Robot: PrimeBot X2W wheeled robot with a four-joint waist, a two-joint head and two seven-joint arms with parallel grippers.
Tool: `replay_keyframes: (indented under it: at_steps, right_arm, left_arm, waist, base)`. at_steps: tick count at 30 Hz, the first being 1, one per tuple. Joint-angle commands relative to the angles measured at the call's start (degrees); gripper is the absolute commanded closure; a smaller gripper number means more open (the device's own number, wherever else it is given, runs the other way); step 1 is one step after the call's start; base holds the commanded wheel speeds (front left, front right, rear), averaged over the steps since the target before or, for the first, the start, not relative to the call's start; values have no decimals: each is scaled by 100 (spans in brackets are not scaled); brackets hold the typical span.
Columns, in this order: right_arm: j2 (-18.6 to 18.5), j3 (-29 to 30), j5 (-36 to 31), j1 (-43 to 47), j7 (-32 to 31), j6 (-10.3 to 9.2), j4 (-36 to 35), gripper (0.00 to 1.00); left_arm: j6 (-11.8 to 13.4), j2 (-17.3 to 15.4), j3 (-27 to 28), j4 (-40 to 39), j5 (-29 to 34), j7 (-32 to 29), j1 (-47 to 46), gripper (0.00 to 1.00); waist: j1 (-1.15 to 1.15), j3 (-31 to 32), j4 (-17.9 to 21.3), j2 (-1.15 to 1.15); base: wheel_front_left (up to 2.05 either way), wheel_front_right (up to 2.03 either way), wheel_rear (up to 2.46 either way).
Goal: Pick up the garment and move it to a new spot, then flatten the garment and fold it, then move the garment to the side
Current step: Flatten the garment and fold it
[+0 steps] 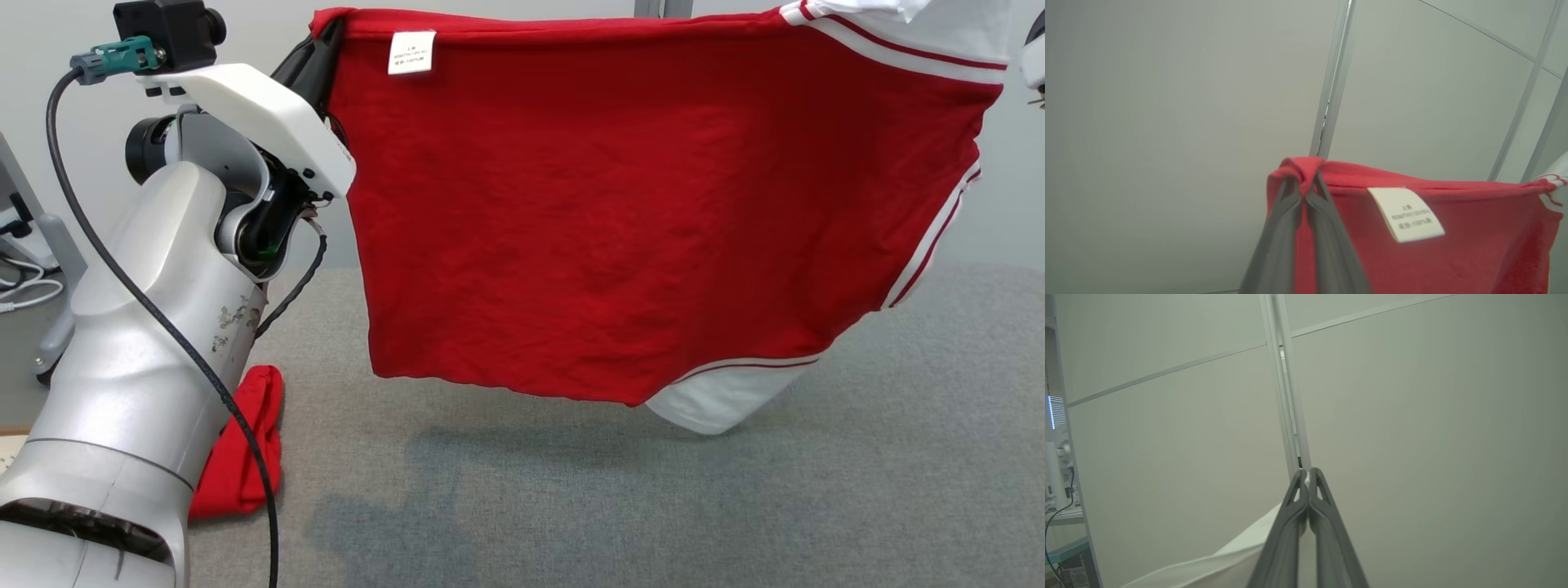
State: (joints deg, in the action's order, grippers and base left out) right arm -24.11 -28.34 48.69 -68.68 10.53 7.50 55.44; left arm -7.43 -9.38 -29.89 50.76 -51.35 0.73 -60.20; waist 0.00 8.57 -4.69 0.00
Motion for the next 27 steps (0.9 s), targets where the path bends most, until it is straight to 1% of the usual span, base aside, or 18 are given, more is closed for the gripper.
replay_keyframes:
  at_steps: [1,7,10,12,15,18,20,22,24,26,27]
  right_arm:
    - [7,-19,60,37,-20,-2,34,100]
    - [205,-140,67,-180,71,-2,209,100]
    - [387,-78,176,-431,84,-2,345,100]
    - [518,-102,125,-662,61,-2,504,100]
    - [703,-132,-96,-1364,176,-1,746,100]
    - [885,4,-308,-2061,385,-2,1066,100]
    - [989,153,-538,-2534,460,-2,1253,100]
    - [853,637,-813,-3131,487,-2,1094,100]
    - [776,1365,-1328,-3317,484,-2,671,100]
    - [950,2227,-1953,-3144,460,-3,141,100]
    - [1123,2639,-2278,-3015,460,-2,-197,100]
  left_arm:
    - [-8,-41,-33,45,-57,32,-57,100]
    - [-9,-183,-195,172,-179,65,-184,100]
    - [-9,-198,-306,232,-202,75,-327,100]
    - [-8,-243,-442,257,-91,133,-505,100]
    - [-9,-356,-536,330,52,355,-1018,100]
    - [-8,-406,-428,551,121,773,-1565,100]
    - [59,-417,-344,728,193,1073,-1958,100]
    - [137,-429,-263,829,289,1290,-2415,100]
    - [205,-408,-154,826,410,1410,-2766,100]
    - [255,-414,55,646,541,1438,-3015,100]
    - [290,-433,227,457,647,1437,-3084,100]
  waist:
    - [0,-73,21,0]
    - [0,-405,121,0]
    - [0,-687,161,0]
    - [0,-908,193,0]
    - [0,-1394,240,0]
    - [0,-1915,296,0]
    - [0,-2207,329,0]
    - [0,-2503,348,0]
    - [0,-2772,344,0]
    - [0,-3018,342,0]
    - [0,-3133,343,0]
  base:
    - [0,0,0]
    - [0,0,0]
    - [0,0,0]
    - [0,0,0]
    - [0,0,0]
    - [0,0,0]
    - [0,0,0]
    - [0,0,0]
    - [0,0,0]
    - [0,0,0]
    - [0,0,0]
